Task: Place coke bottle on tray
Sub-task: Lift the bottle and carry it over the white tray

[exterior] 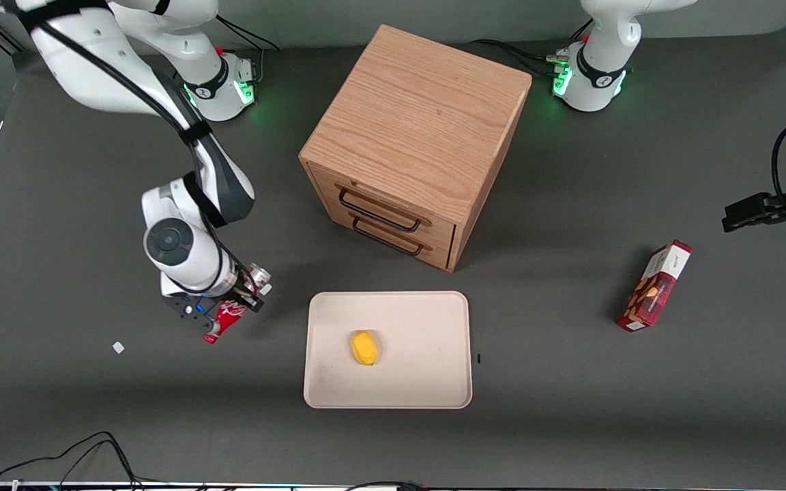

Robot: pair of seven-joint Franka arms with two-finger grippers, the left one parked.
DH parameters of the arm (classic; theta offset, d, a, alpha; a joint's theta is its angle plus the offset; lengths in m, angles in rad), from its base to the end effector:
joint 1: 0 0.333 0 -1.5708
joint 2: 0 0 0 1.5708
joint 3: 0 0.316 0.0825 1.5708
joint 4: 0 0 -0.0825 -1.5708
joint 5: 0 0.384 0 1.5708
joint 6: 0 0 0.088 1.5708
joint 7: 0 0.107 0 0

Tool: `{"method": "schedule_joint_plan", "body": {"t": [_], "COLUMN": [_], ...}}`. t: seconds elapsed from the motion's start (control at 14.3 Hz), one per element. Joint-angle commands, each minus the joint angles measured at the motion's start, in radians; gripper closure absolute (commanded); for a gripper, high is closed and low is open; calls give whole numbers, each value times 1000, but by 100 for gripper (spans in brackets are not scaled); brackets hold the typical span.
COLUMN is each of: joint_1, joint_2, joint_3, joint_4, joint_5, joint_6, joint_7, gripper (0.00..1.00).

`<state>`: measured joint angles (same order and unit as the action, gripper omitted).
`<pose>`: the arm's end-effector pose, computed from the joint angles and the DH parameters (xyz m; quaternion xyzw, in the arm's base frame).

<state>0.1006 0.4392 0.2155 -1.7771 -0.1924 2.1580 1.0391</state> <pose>0.6212 0.1834 0.3126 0.9500 -0.3097 0.0033 0.0398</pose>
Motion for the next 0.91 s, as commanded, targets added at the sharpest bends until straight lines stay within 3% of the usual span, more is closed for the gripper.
{"method": "schedule_joint_plan", "body": {"t": [0.0,0.21,0.49,0.7,0.84], "joint_1": [-134,-258,-257,-170,-34], "joint_2": [-14,-13,70,197,297], "joint_3": [141,260,268,240,133], "joint_4": [166,312,502,631,746], "joint_5": [22,30,22,10,-4], "joint_6": [-218,-430,-579,-580,-570], "joint_7": [-45,-129,-171,-169,-177], "gripper": [100,100,100,100,100]}}
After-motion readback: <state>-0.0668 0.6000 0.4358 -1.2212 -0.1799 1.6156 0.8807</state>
